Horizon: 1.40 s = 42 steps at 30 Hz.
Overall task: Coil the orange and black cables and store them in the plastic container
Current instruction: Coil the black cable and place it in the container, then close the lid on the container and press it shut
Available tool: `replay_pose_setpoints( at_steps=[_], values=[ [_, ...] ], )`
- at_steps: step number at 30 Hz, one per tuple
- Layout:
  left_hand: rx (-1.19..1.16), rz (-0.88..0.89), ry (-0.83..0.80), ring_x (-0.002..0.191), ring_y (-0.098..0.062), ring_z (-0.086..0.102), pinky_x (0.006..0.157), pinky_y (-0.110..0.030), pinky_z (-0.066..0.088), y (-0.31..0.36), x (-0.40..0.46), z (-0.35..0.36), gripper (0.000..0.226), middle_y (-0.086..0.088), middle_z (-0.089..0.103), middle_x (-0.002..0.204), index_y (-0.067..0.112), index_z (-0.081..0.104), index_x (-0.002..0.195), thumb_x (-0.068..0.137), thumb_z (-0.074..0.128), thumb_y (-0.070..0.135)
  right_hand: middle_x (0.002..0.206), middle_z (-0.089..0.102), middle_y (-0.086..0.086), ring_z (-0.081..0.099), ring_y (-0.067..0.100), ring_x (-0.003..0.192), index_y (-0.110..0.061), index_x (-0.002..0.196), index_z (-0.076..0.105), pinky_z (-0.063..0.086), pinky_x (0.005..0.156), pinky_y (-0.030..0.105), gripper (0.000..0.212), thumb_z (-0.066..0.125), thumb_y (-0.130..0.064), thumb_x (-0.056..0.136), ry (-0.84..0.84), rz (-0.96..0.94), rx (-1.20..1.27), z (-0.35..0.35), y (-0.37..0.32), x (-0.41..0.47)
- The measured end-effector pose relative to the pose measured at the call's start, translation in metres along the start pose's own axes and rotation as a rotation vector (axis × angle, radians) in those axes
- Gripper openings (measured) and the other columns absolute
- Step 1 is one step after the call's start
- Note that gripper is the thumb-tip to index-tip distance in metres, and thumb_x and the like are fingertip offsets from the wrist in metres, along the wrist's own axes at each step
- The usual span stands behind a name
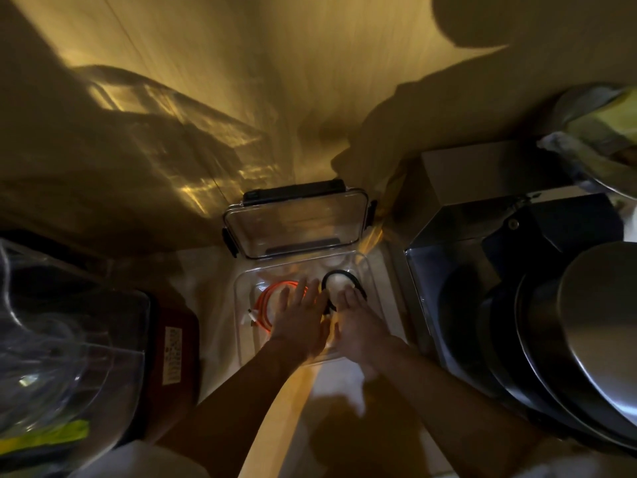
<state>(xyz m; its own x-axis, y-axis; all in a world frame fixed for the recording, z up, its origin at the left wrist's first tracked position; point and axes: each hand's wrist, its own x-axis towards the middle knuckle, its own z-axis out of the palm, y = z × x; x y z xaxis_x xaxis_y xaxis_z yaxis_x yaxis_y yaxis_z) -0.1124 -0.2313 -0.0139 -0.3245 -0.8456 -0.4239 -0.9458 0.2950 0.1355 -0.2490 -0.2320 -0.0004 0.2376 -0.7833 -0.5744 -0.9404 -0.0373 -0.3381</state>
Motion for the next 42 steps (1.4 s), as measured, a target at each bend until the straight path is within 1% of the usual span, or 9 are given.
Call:
replay_pose_setpoints(
  at_steps=[9, 13, 17, 20, 23, 28, 35, 39, 42],
  values=[
    [-0.050, 0.007, 0.170, 0.147, -0.028, 0.018, 0.116, -0.050, 0.021, -0.013, -0.013, -0.013, 0.064, -0.008, 0.023, 0.160, 0.021, 0.030, 0.149, 0.091, 0.023, 0.045, 0.162, 0.010, 0.010, 0.013, 0.029, 0.149, -0.014, 0.154, 0.016, 0.025, 0.119, 0.041, 0.073, 0.051, -0.025, 0.091, 0.108, -0.114, -0.126, -0.012, 0.000, -0.008],
    [-0.120, -0.016, 0.296, 0.139, -0.031, 0.036, 0.110, -0.046, 0.030, -0.018, -0.025, -0.028, 0.056, -0.011, 0.041, 0.150, 0.016, 0.048, 0.139, 0.086, 0.048, 0.034, 0.157, 0.022, 0.007, 0.026, 0.027, 0.144, -0.017, 0.143, 0.036, 0.031, 0.112, 0.039, 0.070, 0.065, -0.026, 0.079, 0.205, -0.176, -0.185, -0.026, -0.004, -0.012],
    [-0.266, -0.124, 0.427, 0.127, -0.024, 0.045, 0.104, -0.039, 0.035, -0.029, -0.037, -0.046, 0.047, -0.003, 0.052, 0.137, 0.020, 0.054, 0.129, 0.083, 0.053, 0.031, 0.141, 0.043, -0.002, 0.048, 0.019, 0.124, -0.023, 0.127, 0.052, 0.042, 0.100, 0.033, 0.036, 0.053, -0.026, 0.091, 0.409, -0.214, 0.005, -0.046, -0.008, -0.017],
    [-0.399, -0.208, 0.539, 0.107, -0.025, 0.055, 0.090, -0.039, 0.048, -0.044, -0.043, -0.057, 0.037, -0.003, 0.057, 0.119, 0.019, 0.058, 0.115, 0.081, 0.049, 0.031, 0.128, 0.051, -0.003, 0.054, 0.017, 0.113, -0.024, 0.123, 0.055, 0.048, 0.094, 0.034, 0.031, 0.052, -0.023, 0.092, 0.538, -0.217, 0.165, -0.065, -0.007, -0.017],
    [-0.453, -0.254, 0.643, 0.100, -0.028, 0.059, 0.084, -0.042, 0.051, -0.065, -0.042, -0.067, 0.032, -0.007, 0.060, 0.115, 0.015, 0.060, 0.109, 0.080, 0.051, 0.027, 0.124, 0.056, 0.003, 0.058, 0.021, 0.108, -0.018, 0.120, 0.060, 0.050, 0.090, 0.034, 0.033, 0.058, -0.014, 0.087, 0.620, -0.234, 0.196, -0.084, -0.004, -0.009],
    [-0.506, -0.341, 0.723, 0.092, -0.029, 0.061, 0.074, -0.036, 0.051, -0.085, -0.035, -0.082, 0.023, -0.010, 0.060, 0.109, 0.012, 0.062, 0.103, 0.082, 0.057, 0.017, 0.130, 0.051, 0.007, 0.059, 0.026, 0.108, -0.015, 0.124, 0.056, 0.051, 0.088, 0.035, 0.038, 0.059, -0.015, 0.086, 0.645, -0.130, 0.193, -0.099, 0.003, 0.010],
    [-0.965, -0.673, 0.685, 0.097, -0.030, 0.065, 0.072, -0.027, 0.041, -0.094, -0.012, -0.086, 0.031, -0.013, 0.069, 0.107, 0.008, 0.059, 0.116, 0.087, 0.066, 0.019, 0.132, 0.056, 0.014, 0.055, 0.034, 0.119, -0.012, 0.136, 0.044, 0.039, 0.087, 0.029, 0.052, 0.064, -0.014, 0.088, 0.568, 0.199, 0.687, -0.107, 0.004, 0.032],
    [-1.015, -0.619, 0.714, 0.095, -0.022, 0.064, 0.075, -0.028, 0.043, -0.101, 0.002, -0.082, 0.031, -0.007, 0.069, 0.107, 0.012, 0.061, 0.117, 0.087, 0.066, 0.021, 0.142, 0.052, 0.006, 0.051, 0.030, 0.129, -0.023, 0.144, 0.037, 0.040, 0.094, 0.032, 0.062, 0.065, -0.017, 0.089, 0.467, 0.234, 0.806, -0.113, 0.004, 0.042],
    [-1.061, -0.578, 0.722, 0.095, -0.022, 0.065, 0.077, -0.033, 0.049, -0.109, 0.009, -0.075, 0.026, -0.004, 0.068, 0.102, 0.015, 0.062, 0.114, 0.089, 0.062, 0.022, 0.134, 0.055, -0.002, 0.052, 0.025, 0.126, -0.034, 0.140, 0.042, 0.047, 0.099, 0.039, 0.058, 0.065, -0.017, 0.089, 0.434, 0.190, 0.847, -0.114, 0.003, 0.044]
  ],
)
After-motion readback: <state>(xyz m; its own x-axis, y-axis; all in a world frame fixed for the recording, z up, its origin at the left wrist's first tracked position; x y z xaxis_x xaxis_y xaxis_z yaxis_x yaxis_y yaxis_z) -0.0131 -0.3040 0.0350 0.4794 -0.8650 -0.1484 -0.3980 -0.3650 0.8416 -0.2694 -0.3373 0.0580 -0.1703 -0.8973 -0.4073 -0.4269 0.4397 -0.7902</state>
